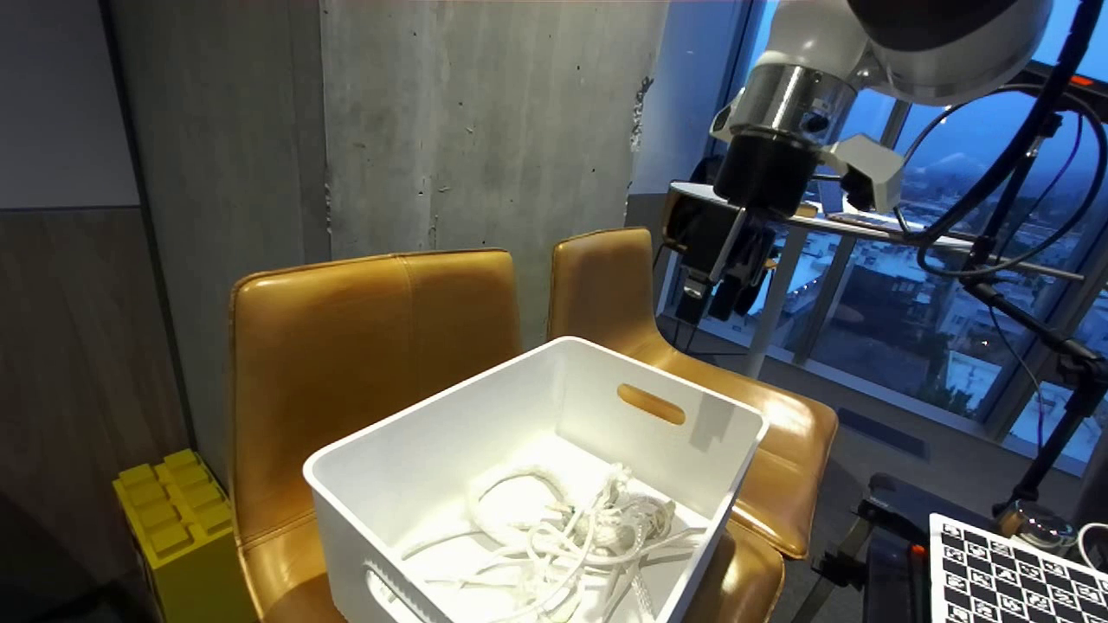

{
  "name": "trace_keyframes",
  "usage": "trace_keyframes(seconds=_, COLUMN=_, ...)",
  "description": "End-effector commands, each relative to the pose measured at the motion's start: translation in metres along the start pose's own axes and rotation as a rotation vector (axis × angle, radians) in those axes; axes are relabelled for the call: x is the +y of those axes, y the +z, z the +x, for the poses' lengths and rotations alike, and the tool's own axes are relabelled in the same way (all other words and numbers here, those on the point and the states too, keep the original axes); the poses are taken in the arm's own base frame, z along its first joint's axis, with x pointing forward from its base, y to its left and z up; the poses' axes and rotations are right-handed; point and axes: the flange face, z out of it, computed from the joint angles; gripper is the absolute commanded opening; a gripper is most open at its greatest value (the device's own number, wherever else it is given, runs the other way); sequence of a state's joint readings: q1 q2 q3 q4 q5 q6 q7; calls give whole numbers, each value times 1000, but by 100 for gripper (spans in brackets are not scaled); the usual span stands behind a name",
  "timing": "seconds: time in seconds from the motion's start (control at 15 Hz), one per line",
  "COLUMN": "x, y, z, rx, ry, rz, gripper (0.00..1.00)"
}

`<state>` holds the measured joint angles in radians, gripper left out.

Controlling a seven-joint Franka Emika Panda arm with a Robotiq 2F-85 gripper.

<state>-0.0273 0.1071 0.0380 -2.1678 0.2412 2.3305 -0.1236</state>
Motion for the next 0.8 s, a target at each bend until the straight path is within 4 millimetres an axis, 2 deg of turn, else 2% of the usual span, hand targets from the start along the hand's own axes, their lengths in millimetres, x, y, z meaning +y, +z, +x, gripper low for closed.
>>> trace_keyframes(seconds=0.0, x=6, y=-3, z=-2, rx=-1, ry=0, rz=-14, gripper=100)
trace_keyframes(seconds=0.13, x=14, y=-9, z=-6, rx=4, ry=6, rz=-22, gripper=100)
trace_keyframes(seconds=0.73, x=14, y=-11, z=-8, rx=3, ry=7, rz=-22, gripper=100)
